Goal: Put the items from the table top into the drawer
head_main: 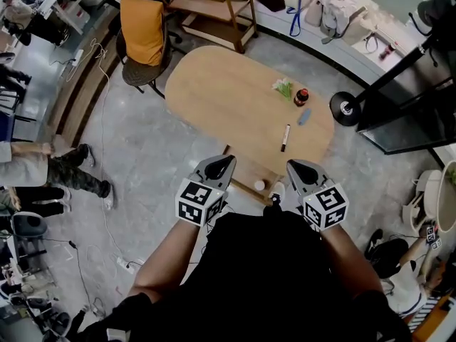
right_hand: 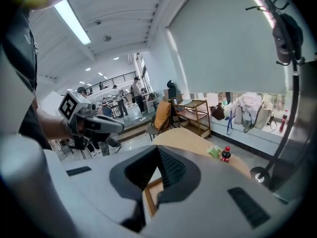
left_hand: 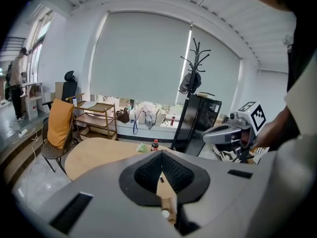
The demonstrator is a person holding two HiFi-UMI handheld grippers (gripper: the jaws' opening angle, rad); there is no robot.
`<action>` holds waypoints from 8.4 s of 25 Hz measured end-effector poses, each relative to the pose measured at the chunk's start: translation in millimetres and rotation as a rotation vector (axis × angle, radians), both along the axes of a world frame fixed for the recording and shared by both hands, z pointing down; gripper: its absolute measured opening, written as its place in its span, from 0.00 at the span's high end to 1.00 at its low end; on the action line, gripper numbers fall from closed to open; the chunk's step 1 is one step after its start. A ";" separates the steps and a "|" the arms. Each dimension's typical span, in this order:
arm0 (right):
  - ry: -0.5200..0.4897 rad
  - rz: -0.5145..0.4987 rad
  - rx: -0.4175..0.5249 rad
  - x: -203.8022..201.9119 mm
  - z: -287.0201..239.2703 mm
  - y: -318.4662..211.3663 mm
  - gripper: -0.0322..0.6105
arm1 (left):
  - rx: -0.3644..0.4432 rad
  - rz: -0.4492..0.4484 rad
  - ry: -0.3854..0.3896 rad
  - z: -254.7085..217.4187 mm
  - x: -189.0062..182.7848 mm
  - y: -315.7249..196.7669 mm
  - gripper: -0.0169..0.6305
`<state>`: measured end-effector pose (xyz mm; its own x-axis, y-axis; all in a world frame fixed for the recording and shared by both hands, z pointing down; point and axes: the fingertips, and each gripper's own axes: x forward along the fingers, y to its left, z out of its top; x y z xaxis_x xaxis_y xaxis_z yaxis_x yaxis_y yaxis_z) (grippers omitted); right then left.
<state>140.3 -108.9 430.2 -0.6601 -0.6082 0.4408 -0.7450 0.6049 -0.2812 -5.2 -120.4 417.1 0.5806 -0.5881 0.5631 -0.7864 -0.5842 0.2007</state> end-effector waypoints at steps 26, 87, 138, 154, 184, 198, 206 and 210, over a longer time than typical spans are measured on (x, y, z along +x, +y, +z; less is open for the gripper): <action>0.208 0.234 -0.437 47.8 290.4 -87.1 0.94 | -0.156 0.150 -0.120 89.3 2.1 -49.9 0.97; 0.714 -0.560 -0.591 -160.4 527.0 50.2 0.86 | -0.298 0.161 -0.096 189.9 -97.5 -75.6 0.97; 0.076 -0.003 -0.067 24.1 16.7 -60.8 0.82 | 0.006 -0.019 0.031 3.5 25.7 -68.5 0.97; 0.088 -0.063 0.088 -0.9 -59.8 -12.6 0.83 | 0.136 -0.069 0.068 -59.5 -2.7 3.2 0.97; 0.173 0.078 -0.002 38.4 -7.8 10.4 0.83 | 0.090 0.001 0.051 -26.8 -0.9 39.2 0.97; 0.276 0.010 -0.235 150.7 202.4 -138.3 0.83 | -0.056 -0.191 -0.018 31.5 79.1 -26.9 0.97; 0.297 0.018 -0.450 159.3 355.8 -186.4 0.80 | -0.161 -0.322 -0.071 72.2 80.7 -24.5 0.97; 0.256 0.133 -0.515 163.8 398.4 -215.9 0.77 | -0.187 -0.369 -0.100 88.3 74.3 -28.6 0.97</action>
